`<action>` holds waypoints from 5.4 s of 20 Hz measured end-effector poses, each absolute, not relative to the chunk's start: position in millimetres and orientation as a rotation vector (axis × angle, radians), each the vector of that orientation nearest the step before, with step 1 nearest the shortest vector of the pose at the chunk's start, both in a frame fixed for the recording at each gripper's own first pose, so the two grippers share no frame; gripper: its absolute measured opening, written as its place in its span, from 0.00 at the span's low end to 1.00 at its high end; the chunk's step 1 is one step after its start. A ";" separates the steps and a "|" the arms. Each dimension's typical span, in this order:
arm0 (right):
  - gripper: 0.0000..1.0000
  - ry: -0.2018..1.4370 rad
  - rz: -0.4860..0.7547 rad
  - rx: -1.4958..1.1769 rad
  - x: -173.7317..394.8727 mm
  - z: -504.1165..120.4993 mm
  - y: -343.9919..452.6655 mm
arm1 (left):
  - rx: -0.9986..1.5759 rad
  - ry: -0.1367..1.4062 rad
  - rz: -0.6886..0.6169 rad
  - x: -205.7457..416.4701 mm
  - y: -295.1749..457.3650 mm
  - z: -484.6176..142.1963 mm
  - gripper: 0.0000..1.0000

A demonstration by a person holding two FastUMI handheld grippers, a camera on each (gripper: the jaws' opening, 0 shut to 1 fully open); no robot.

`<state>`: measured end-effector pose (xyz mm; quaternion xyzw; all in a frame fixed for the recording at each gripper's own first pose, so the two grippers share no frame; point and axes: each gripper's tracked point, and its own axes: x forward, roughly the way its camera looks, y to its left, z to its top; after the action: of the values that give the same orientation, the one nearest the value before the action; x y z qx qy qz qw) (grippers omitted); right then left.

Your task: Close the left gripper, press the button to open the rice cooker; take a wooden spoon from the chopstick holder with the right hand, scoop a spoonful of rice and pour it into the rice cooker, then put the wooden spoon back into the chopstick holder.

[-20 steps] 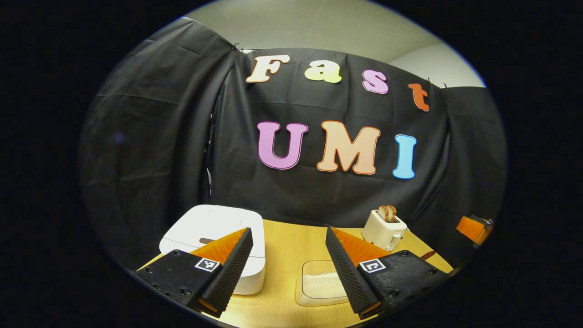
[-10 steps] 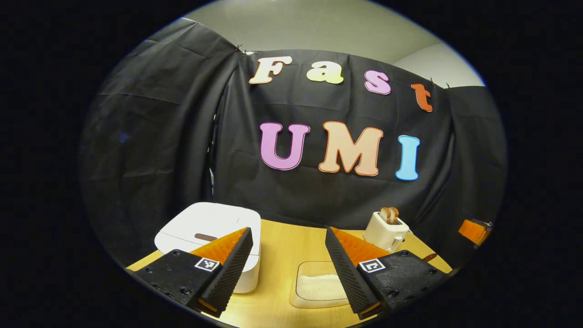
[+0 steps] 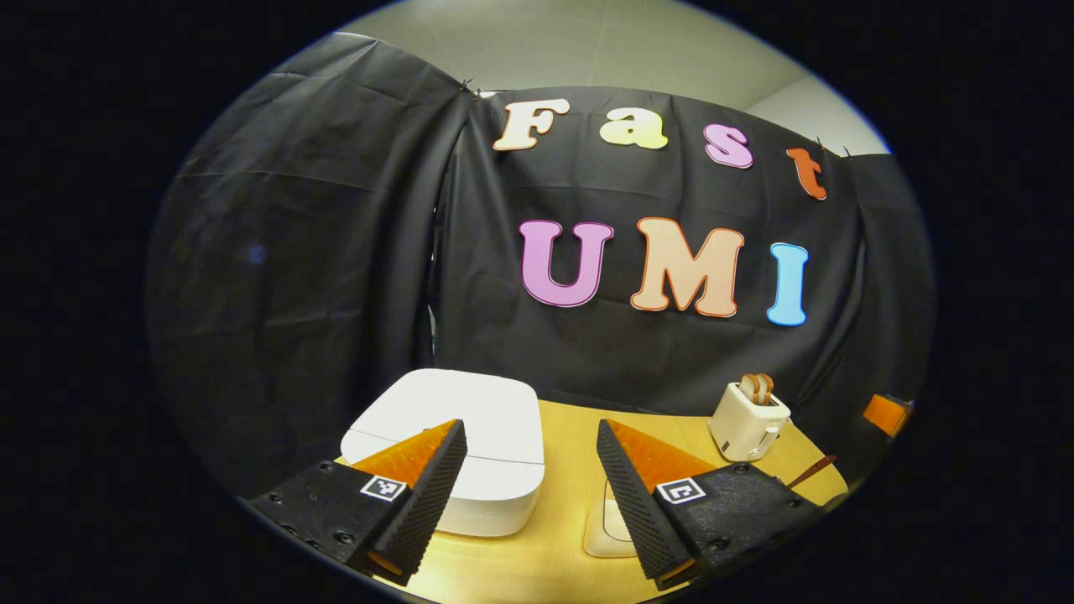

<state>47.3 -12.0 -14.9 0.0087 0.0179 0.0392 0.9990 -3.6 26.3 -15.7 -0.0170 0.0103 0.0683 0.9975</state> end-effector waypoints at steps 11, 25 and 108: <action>0.99 0.008 -0.009 0.005 51.1 -9.9 16.1 | 0.078 0.071 0.075 28.1 64.8 -12.6 0.20; 0.99 0.041 -0.164 -0.022 42.7 -24.1 4.9 | 0.033 0.217 0.075 85.6 124.5 -77.9 0.00; 0.88 0.012 -0.198 -0.124 97.0 -205.9 -40.5 | -0.065 0.097 -0.094 62.6 46.5 -28.2 0.95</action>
<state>97.0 -40.5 -205.9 -0.0616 0.0061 -0.0986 0.9932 62.6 46.5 -28.2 -0.0323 0.0486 -0.0470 0.9972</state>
